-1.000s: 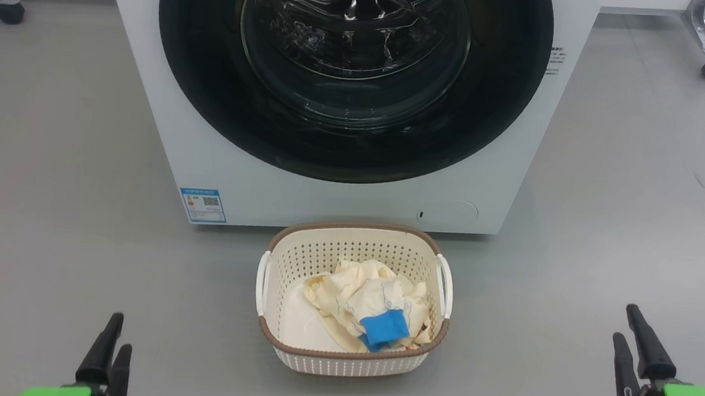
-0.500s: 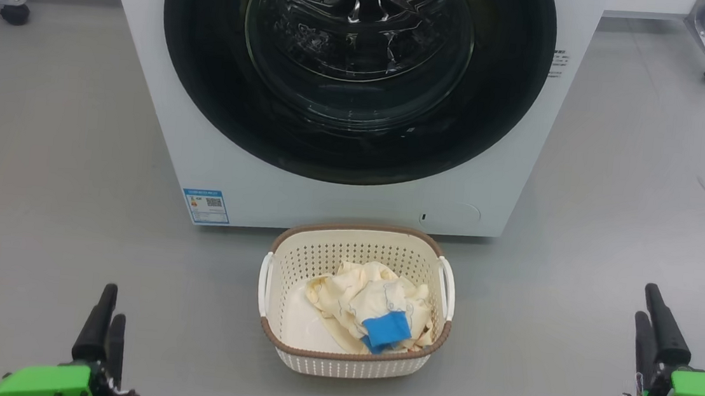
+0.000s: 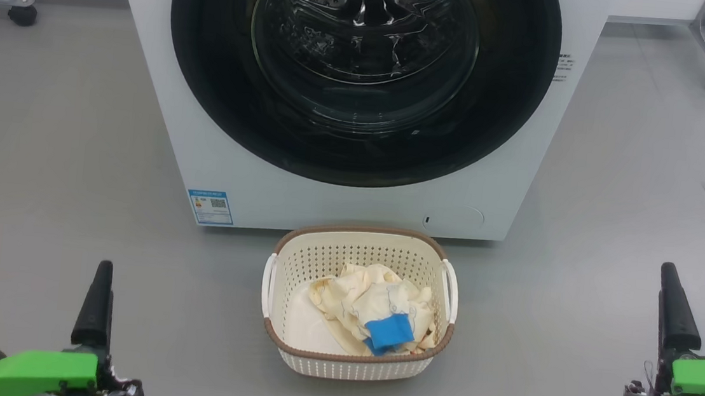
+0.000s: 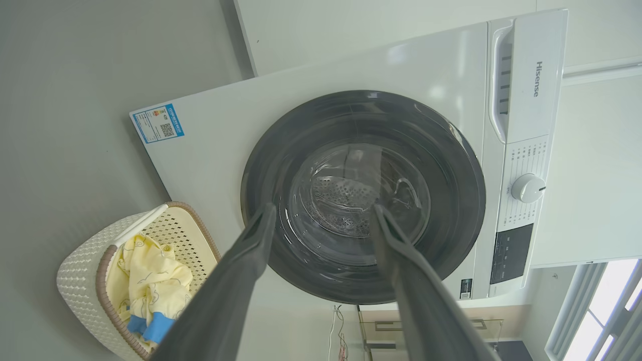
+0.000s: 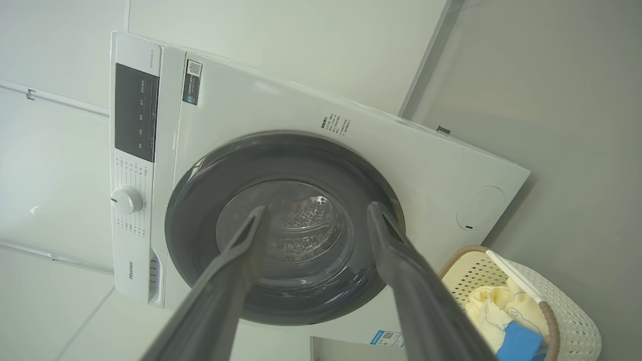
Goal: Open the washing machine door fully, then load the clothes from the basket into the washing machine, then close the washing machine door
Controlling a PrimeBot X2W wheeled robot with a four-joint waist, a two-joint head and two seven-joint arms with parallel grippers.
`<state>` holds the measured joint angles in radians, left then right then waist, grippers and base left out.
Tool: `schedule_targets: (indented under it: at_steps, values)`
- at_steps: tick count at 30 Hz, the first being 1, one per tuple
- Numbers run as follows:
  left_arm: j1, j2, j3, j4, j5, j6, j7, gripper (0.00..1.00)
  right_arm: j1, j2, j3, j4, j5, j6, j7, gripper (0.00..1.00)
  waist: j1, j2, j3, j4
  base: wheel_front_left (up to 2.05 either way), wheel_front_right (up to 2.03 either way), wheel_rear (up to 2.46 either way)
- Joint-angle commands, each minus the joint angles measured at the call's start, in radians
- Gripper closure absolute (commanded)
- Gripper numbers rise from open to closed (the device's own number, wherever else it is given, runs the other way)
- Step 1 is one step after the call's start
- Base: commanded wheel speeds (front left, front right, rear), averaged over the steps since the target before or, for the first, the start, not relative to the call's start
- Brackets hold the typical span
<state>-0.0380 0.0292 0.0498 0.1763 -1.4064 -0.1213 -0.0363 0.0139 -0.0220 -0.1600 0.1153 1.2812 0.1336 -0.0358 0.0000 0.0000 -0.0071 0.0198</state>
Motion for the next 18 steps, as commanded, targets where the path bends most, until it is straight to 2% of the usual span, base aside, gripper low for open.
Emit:
schedule_targets:
  at_steps: [1,18]
  values:
    - [-0.062,0.012,0.013,-0.046,0.017,0.002,-0.01,0.0,-0.05,-0.015,0.007,-0.047,-0.02,-0.001,-0.009,0.0,0.0,0.0,0.0,0.0,0.0,0.0,0.0]
    - [-0.074,0.014,-0.029,-0.123,0.356,0.059,-0.06,0.0,-0.051,-0.018,0.016,-0.137,-0.285,-0.002,-0.059,0.0,0.0,0.0,0.006,0.009,0.0,0.0,0.0]
